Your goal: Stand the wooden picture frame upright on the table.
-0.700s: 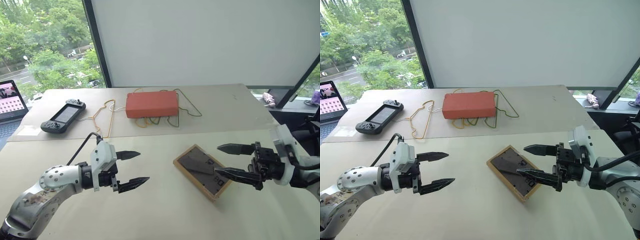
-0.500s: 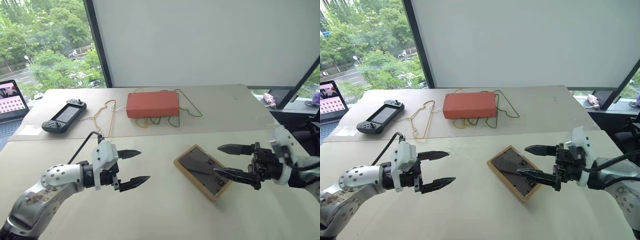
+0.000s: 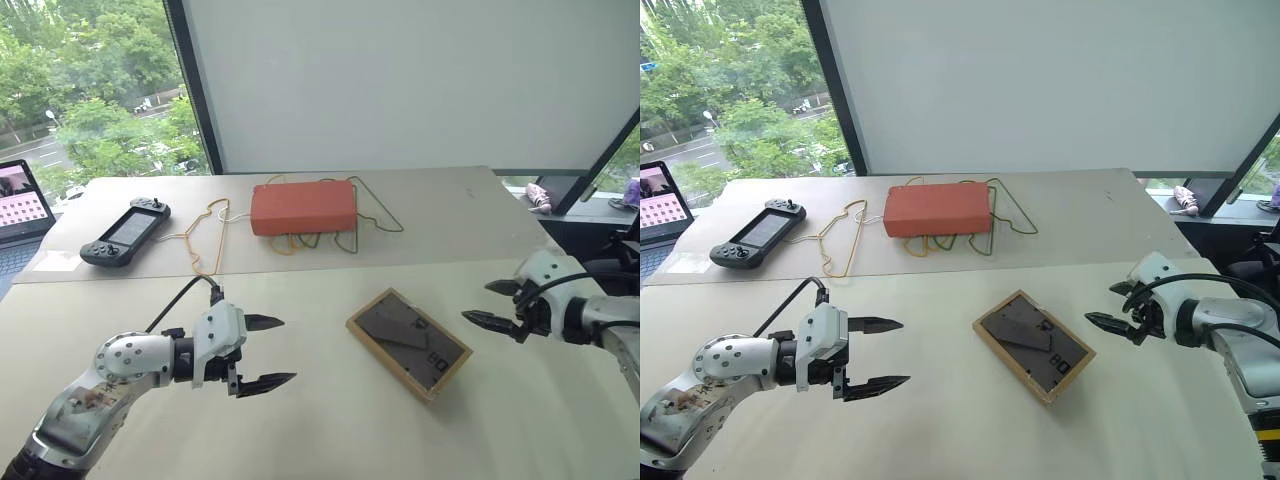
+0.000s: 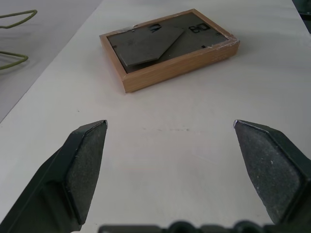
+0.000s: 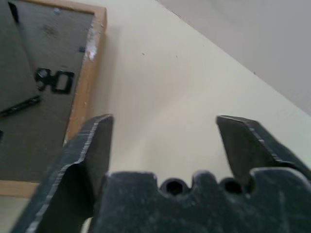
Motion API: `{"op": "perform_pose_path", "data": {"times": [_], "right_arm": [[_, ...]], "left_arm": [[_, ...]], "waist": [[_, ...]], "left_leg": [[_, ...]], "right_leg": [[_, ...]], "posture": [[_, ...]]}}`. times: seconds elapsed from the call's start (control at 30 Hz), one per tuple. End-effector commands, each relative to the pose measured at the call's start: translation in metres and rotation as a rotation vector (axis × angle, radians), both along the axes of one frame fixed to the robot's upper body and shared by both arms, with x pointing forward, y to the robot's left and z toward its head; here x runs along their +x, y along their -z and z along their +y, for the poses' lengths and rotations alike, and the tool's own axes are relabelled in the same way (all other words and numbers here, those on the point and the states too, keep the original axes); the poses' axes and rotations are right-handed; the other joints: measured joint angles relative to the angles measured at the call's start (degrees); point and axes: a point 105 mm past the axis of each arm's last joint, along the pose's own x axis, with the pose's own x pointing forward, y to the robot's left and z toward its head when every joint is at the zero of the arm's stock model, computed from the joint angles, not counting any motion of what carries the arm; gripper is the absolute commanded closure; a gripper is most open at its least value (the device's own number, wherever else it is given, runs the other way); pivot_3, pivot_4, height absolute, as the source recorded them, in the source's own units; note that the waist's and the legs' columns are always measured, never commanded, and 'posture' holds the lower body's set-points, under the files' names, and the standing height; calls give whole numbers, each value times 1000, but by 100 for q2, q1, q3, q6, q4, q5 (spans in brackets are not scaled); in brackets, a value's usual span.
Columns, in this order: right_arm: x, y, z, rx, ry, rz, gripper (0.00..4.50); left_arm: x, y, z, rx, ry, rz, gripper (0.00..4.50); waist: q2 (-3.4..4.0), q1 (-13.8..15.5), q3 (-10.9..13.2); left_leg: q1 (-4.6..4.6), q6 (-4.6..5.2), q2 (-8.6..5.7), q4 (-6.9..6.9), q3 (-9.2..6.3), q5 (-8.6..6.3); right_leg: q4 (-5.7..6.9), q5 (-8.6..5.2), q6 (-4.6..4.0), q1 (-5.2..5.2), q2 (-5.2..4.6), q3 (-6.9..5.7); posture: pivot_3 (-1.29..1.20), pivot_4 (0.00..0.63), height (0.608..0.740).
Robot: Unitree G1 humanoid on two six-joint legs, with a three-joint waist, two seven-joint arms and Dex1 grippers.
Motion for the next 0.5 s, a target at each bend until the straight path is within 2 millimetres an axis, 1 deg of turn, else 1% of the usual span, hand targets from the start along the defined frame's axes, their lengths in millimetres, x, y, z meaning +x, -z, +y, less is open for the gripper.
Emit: {"op": "perform_pose_path", "data": {"times": [0.03, 0.1, 0.13, 0.23, 0.27, 0.3, 0.33, 0.37, 0.4, 0.43, 0.47, 0.5], "right_arm": [[3, 1, 0, -60, -27, -8, 2090], [6, 8, -1, -89, -28, 9, 2750], [8, 11, -2, -105, -30, 15, 3175], [12, 18, -4, -143, -37, 32, 4146], [15, 25, -5, -178, -46, 46, 4499], [17, 31, -5, -204, -54, 57, 4500], [20, 36, -4, -216, -63, 69, 4500], [23, 39, -3, -224, -73, 76, 4500], [25, 44, -1, -236, -90, 90, 4500], [23, 55, 5, -268, -142, 116, 4500], [21, 63, 12, -278, -197, 141, 4500], [19, 68, 16, -283, -235, 157, 4500]], "left_arm": [[0, 2, -3, -7, 11, 33, 0], [-1, 9, -5, 3, 23, 71, 519], [-1, 13, -6, 8, 25, 81, 773], [0, 22, -10, 12, 34, 102, 1770], [1, 28, -14, 8, 39, 121, 2144], [2, 32, -17, 6, 43, 135, 2374], [3, 36, -19, 6, 42, 153, 2838], [4, 39, -20, 8, 41, 156, 3104], [6, 43, -21, 23, 38, 147, 3638], [9, 47, -21, 36, 34, 140, 3946], [11, 50, -20, 45, 32, 134, 4350], [13, 51, -20, 55, 32, 123, 4449]], "waist": [[0, 1, 0], [0, 0, 0], [1, -1, 0], [1, -10, 0], [1, -14, 0], [2, -16, -1], [1, -14, 0], [1, -20, -1], [1, -31, -1], [1, -44, -1], [-3, -58, -2], [-6, -71, -4]], "left_leg": [[0, 0, 0, 0, 0, 0], [0, 0, 0, 1, 0, 0], [-1, 0, -1, 1, 1, 0], [0, 0, 0, 1, 1, 0], [0, 0, 0, 1, 1, 0], [0, 0, 0, 1, 1, 0], [3, 0, -1, 1, 2, 1], [3, -2, -2, 2, 4, 2], [3, -2, -1, 3, 4, 2], [4, -2, -2, 4, 6, 2], [7, -2, 0, 4, 7, 2], [10, -3, 3, 4, 6, 2]], "right_leg": [[0, 0, 0, 0, 0, 0], [1, 0, 0, 0, 0, 0], [2, 0, 0, -1, 0, 0], [4, 0, 0, -2, 2, 1], [5, 0, 0, -4, 3, 1], [6, 0, 0, -5, 4, 2], [6, 0, 0, -2, 3, 2], [7, 0, 0, -3, 2, 2], [7, 0, 0, -2, 3, 2], [10, 0, -1, -3, 3, 4], [11, 1, -1, -1, 5, 6], [12, 2, -2, 1, 9, 5]], "posture": [[0, 150, 740], [0, 150, 740], [0, 150, 740], [0, 150, 740], [0, 150, 740], [0, 150, 740], [0, 150, 740], [0, 150, 740], [0, 150, 740], [0, 150, 740], [0, 150, 740], [0, 150, 740]]}}
